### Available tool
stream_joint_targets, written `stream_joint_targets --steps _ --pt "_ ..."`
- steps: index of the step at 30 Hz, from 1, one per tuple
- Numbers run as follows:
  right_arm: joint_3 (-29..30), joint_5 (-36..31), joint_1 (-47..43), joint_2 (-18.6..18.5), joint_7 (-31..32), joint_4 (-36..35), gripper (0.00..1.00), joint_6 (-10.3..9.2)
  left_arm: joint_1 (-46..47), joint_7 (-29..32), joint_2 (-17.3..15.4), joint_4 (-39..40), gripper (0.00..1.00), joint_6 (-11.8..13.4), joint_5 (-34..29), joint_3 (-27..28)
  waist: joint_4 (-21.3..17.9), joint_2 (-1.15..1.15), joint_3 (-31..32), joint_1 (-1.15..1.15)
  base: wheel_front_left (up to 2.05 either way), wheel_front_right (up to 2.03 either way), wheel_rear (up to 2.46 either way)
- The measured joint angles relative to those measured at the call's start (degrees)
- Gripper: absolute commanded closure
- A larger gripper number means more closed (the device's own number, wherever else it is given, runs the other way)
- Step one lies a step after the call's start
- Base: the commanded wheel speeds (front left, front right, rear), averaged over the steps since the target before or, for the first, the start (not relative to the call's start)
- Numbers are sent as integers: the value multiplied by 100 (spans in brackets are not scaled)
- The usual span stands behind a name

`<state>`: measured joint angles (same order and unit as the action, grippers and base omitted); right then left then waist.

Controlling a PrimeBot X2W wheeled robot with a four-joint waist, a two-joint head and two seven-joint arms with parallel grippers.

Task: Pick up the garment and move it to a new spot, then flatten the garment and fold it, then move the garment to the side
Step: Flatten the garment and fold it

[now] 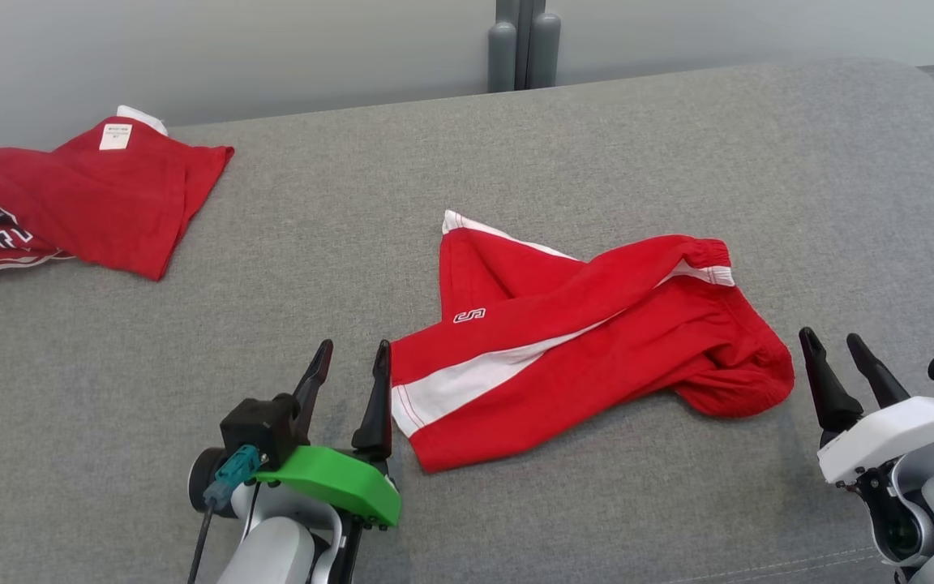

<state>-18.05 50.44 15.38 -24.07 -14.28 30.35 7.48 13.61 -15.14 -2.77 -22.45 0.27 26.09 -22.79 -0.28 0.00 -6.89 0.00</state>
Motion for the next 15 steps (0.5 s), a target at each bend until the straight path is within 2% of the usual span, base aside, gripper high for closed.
stream_joint_targets --steps 7,15 --pt "419 -983 -108 10 -55 -686 0 1 -135 0 0 105 0 1 -69 234 -104 0 196 0 0 0 0" --pt "875 -2464 -340 427 -73 -1357 0 1 -406 0 -2 159 0 20 -181 437 -116 0 503 0 0 0 0"
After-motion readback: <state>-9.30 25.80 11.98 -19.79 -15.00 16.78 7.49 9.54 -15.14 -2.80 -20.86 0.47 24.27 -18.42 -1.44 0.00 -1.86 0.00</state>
